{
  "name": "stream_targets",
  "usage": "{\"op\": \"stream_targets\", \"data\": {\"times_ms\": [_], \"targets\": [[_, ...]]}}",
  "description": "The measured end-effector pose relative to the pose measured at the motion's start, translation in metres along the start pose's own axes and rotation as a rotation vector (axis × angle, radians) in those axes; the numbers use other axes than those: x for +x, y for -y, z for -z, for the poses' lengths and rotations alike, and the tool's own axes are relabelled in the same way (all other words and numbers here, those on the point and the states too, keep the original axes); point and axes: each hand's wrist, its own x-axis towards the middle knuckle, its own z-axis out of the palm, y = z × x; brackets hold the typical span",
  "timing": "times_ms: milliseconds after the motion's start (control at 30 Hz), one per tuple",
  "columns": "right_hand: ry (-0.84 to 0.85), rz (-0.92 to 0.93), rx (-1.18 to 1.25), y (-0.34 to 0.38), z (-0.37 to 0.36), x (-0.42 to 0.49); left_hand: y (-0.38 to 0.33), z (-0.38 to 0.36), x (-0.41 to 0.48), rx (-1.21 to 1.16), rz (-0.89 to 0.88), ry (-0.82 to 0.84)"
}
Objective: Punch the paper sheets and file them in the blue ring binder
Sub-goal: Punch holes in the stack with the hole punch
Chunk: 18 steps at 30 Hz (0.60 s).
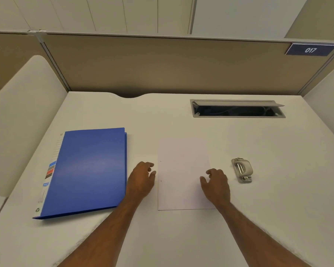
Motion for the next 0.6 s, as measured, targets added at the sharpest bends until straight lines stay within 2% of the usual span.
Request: {"op": "stream_targets", "data": {"times_ms": [133,200,300,433,500,600], "targets": [[0.099,0.156,0.148,0.032,-0.019,-0.01,0.042,0.052,-0.001,0.164,-0.197,-0.208],[0.177,0.223,0.208,0.051,-0.033,-0.017,0.07,0.082,0.001,0.249,-0.1,-0.256],[0.275,0.294,0.239,0.079,-0.052,-0.027,0.112,0.119,-0.001,0.391,0.17,-0.288],[0.466,0.294,0.26,0.111,-0.075,-0.042,0.15,0.154,-0.007,0.39,0.481,-0.195],[0.555,0.256,0.279,0.126,-0.085,-0.048,0.162,0.162,-0.01,0.361,0.478,-0.136],[0.651,0.188,0.336,0.143,-0.096,-0.053,0.163,0.155,-0.017,0.311,0.386,-0.181]]}}
